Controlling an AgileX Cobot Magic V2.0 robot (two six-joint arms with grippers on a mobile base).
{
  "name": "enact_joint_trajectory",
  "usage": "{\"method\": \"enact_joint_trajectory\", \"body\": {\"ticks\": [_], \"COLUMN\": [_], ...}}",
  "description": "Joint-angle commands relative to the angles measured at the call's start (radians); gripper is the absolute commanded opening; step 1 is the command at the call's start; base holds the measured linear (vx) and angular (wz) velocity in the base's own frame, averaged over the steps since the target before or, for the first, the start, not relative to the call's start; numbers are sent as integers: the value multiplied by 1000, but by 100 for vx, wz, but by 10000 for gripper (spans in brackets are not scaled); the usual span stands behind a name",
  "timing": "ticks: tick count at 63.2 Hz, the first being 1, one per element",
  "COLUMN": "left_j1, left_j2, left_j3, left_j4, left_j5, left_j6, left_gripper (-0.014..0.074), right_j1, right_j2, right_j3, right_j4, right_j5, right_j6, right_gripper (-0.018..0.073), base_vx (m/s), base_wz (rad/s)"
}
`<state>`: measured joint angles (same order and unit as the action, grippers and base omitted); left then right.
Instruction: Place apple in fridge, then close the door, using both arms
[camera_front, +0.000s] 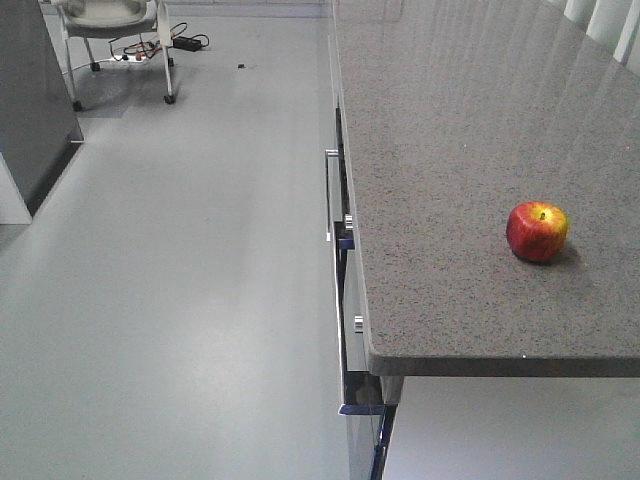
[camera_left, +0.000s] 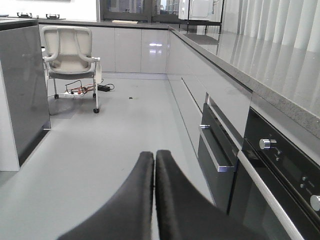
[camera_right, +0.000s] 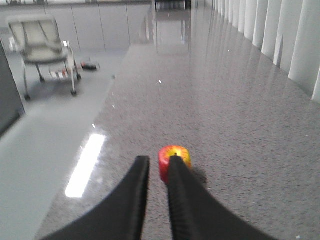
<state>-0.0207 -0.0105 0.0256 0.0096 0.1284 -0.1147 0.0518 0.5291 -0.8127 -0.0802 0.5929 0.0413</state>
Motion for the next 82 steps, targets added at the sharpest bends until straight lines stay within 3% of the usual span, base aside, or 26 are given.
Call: {"method": "enact_joint_trajectory", "body": {"ticks": [1,11,39,82], "left_j1": [1,1,1,1], "left_j2": [-14,-14,-14,-14], "left_j3": [21,21,21,21], "left_j4": [-10,-10,-10,-10], "left_j5": [-76,-76,-76,-76], "left_j6": [-6,-6,-6,-6], "left_gripper": [-6,-6,-6,-6], "right_j1": [-2,-2,-2,-2], "right_j2": [97,196,352,928], "right_j3": [-97,-124,-142,-759], "right_j4": [1,-26,-13,-13], "right_j5": [-32,-64,-34,276], "right_j6": [-51,-51,-72,-73], "right_gripper": [365,726,671,645], "base_vx": [0,0,0,0], "base_wz": [0,0,0,0]}}
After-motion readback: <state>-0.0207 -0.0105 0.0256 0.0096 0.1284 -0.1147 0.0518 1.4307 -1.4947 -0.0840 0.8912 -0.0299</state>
